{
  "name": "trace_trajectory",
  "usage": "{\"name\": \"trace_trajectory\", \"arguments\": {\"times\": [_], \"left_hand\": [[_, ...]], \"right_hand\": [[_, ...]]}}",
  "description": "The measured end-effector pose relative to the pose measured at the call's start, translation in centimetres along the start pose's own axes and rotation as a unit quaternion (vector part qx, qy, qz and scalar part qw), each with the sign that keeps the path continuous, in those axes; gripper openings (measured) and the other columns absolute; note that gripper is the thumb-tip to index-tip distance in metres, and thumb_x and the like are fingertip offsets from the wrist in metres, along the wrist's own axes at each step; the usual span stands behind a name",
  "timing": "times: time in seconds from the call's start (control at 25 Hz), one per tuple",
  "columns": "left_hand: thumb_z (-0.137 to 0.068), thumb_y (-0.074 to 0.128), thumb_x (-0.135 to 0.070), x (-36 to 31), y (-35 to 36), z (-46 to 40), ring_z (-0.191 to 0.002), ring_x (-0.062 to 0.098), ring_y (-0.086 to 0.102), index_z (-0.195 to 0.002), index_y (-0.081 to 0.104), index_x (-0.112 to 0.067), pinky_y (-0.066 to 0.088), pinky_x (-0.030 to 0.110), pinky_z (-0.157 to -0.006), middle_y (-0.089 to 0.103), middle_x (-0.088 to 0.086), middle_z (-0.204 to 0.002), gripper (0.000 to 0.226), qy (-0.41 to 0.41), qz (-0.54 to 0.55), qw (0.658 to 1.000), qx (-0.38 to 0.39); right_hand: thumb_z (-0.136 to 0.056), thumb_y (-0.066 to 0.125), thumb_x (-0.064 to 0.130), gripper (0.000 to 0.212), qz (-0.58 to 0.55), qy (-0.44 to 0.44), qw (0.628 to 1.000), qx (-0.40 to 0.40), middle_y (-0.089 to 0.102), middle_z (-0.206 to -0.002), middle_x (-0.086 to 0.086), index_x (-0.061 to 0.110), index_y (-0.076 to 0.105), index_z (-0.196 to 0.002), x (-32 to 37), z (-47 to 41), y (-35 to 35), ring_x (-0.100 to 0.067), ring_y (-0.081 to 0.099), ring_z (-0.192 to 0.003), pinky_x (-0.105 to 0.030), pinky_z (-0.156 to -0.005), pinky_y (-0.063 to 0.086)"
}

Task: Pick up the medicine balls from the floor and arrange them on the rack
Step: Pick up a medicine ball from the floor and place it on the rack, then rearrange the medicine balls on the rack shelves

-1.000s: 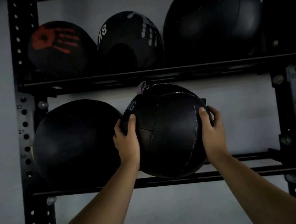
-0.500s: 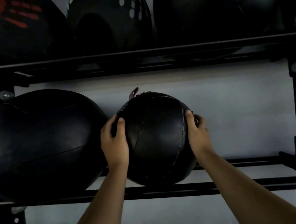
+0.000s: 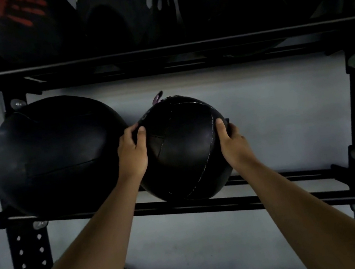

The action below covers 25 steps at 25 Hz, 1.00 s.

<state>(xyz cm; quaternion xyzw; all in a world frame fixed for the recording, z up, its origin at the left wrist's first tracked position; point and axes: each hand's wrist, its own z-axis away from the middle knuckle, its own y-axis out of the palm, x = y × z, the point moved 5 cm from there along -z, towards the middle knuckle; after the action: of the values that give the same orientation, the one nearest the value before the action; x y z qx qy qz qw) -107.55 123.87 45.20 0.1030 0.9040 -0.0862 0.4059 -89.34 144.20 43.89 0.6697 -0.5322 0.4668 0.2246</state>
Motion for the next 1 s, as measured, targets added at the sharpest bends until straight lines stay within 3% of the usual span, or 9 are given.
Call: {"name": "trace_trajectory", "arguments": {"times": [0.16,0.32,0.44,0.56,0.72,0.88,1.0], "left_hand": [[-0.11,0.041,-0.046,-1.0,-0.6,1.2,-0.149,0.036,0.042,-0.154,0.049,-0.024,0.033,0.053,-0.124,0.045,0.014,-0.161,0.05,-0.02,-0.045,0.999,0.019],[-0.106,0.051,-0.046,-2.4,-1.3,2.2,-0.146,0.035,0.047,-0.152,0.053,-0.023,0.038,0.043,-0.116,0.045,0.014,-0.161,0.051,-0.03,-0.069,0.997,0.034],[-0.102,0.06,-0.041,-5.7,-1.7,2.4,-0.135,0.028,0.058,-0.14,0.064,-0.018,0.041,0.031,-0.102,0.061,0.01,-0.147,0.044,0.018,-0.066,0.996,0.058],[-0.101,0.063,-0.038,-10.9,-1.5,1.8,-0.122,0.018,0.063,-0.13,0.069,-0.019,0.043,0.028,-0.095,0.069,0.002,-0.135,0.036,0.082,-0.049,0.992,0.087],[-0.098,0.065,-0.039,-18.2,-1.1,0.8,-0.113,0.018,0.067,-0.122,0.07,-0.026,0.049,0.033,-0.092,0.07,-0.002,-0.126,0.028,0.16,-0.052,0.982,0.08],[-0.097,0.065,-0.037,-26.2,1.2,-0.6,-0.106,0.015,0.065,-0.124,0.069,-0.025,0.052,0.038,-0.095,0.063,0.0,-0.131,0.03,0.235,-0.06,0.969,0.045],[-0.095,0.066,-0.038,-31.2,3.8,-2.2,-0.114,0.02,0.063,-0.125,0.068,-0.025,0.052,0.043,-0.103,0.064,0.0,-0.132,0.032,0.276,-0.057,0.959,0.006]], "right_hand": [[-0.104,0.034,0.066,0.066,0.04,-0.01,0.999,0.021,0.056,-0.146,-0.023,0.019,0.049,-0.149,1.0,1.9,-1.3,-0.042,0.054,-0.135,-0.046,-0.108,0.043],[-0.104,0.049,0.053,0.052,0.076,-0.039,0.996,0.032,0.063,-0.134,-0.017,0.017,0.054,-0.141,3.0,4.5,-3.3,-0.036,0.063,-0.12,-0.037,-0.089,0.047],[-0.103,0.053,0.049,0.046,0.106,-0.075,0.991,0.006,0.071,-0.117,-0.011,0.017,0.058,-0.135,5.6,6.5,-5.6,-0.028,0.066,-0.102,-0.033,-0.072,0.045],[-0.103,0.053,0.048,0.046,0.122,-0.104,0.986,-0.053,0.069,-0.112,-0.003,0.021,0.058,-0.14,9.8,7.4,-9.2,-0.013,0.064,-0.083,-0.027,-0.065,0.044],[-0.102,0.056,0.042,0.037,0.14,-0.16,0.97,-0.118,0.072,-0.114,-0.005,0.021,0.064,-0.132,16.1,6.9,-14.2,-0.024,0.067,-0.1,-0.031,-0.079,0.048],[-0.102,0.058,0.039,0.033,0.172,-0.224,0.947,-0.153,0.071,-0.105,-0.005,0.019,0.065,-0.127,21.9,4.5,-19.8,-0.022,0.065,-0.095,-0.033,-0.079,0.049],[-0.103,0.057,0.038,0.03,0.196,-0.276,0.925,-0.174,0.065,-0.107,0.0,0.02,0.064,-0.124,24.8,1.5,-23.9,-0.022,0.059,-0.098,-0.032,-0.08,0.044]]}}
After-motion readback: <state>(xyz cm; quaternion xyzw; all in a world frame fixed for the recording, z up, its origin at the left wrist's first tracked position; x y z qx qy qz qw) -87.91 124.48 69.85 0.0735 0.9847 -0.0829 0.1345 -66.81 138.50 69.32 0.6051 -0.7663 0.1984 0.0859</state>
